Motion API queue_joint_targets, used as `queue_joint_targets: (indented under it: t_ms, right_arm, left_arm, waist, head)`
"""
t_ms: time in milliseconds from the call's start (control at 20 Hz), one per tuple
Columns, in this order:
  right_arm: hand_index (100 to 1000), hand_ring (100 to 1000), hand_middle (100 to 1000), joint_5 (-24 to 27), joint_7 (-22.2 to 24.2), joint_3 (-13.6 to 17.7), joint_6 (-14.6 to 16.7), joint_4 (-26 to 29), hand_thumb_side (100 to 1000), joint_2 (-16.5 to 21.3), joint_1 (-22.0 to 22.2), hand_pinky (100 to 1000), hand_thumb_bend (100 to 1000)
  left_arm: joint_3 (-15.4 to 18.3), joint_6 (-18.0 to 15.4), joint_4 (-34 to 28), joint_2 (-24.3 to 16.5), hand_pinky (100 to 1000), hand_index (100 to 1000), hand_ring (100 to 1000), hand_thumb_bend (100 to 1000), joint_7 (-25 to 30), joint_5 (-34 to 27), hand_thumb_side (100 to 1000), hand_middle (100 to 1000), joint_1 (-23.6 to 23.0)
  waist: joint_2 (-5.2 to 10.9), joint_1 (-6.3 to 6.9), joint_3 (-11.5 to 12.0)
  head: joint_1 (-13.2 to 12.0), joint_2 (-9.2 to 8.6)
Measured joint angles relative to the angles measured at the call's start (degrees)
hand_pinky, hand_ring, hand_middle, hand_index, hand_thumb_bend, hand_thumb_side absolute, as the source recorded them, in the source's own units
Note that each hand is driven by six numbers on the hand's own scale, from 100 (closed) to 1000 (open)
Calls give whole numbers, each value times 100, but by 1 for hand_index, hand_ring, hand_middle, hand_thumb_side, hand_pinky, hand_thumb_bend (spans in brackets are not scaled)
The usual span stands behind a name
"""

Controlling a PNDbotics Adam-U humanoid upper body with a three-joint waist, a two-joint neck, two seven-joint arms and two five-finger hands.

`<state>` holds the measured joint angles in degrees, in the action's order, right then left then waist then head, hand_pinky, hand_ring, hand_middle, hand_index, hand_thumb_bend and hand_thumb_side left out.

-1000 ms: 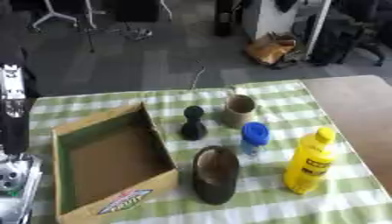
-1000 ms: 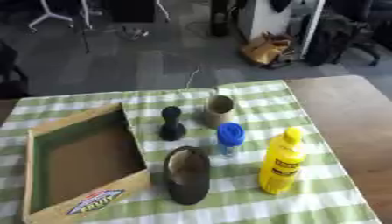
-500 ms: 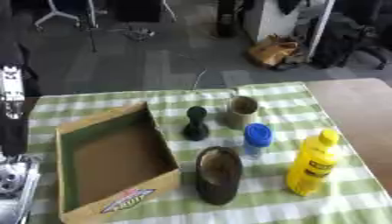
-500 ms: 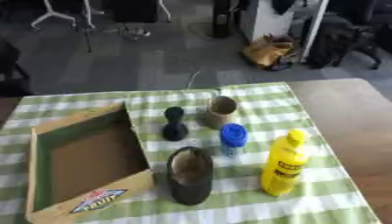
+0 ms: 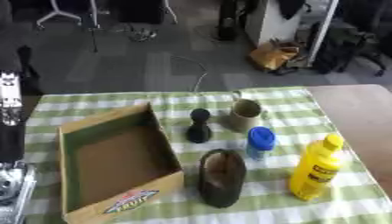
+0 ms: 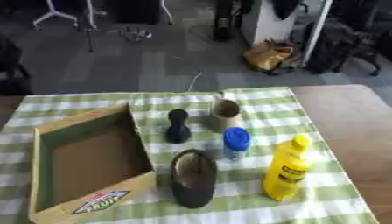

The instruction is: Pick up objects on the table and place them in the box.

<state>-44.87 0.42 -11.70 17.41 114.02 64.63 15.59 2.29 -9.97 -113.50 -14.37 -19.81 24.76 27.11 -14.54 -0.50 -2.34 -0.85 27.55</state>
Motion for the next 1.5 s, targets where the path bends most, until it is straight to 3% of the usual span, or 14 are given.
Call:
queue_joint_targets:
  t_ms: [400, 550, 1200, 1350, 1500]
  right_arm:
    - [1000, 1000, 992, 334, 356, -223, 133, 0, 995, 17, -447, 959, 771]
    - [1000, 1000, 993, 487, 309, -336, 267, 0, 1000, 19, -704, 958, 809]
    - [1000, 1000, 992, 868, -87, -798, 845, 0, 1000, 118, -1688, 955, 775]
    - [997, 1000, 980, 916, -141, -831, 819, 0, 1000, 118, -1812, 944, 762]
    - [997, 1000, 972, 921, -387, -777, 470, 0, 1000, 121, -1807, 951, 751]
  left_arm:
    - [-33, -14, 0, -2, 883, 810, 962, 112, 22, -36, 1000, 906, 0]
    - [-42, -27, 0, 2, 883, 810, 962, 112, 34, -52, 1000, 906, 0]
    - [-73, -44, 0, 64, 883, 811, 961, 112, 76, -69, 1000, 906, -3]
    - [-97, -37, 0, 102, 883, 810, 961, 112, 86, -82, 1000, 906, -7]
    - [-98, -36, 0, 106, 882, 810, 961, 112, 87, -85, 1000, 906, -17]
  waist:
    - [-1, 2, 65]
    - [1, 10, 68]
    - [90, 79, 124]
    - [90, 79, 124]
    - [90, 79, 97]
  head:
    - [94, 0]
    - [134, 0]
    - [437, 59]
    - [449, 59]
    - [443, 59]
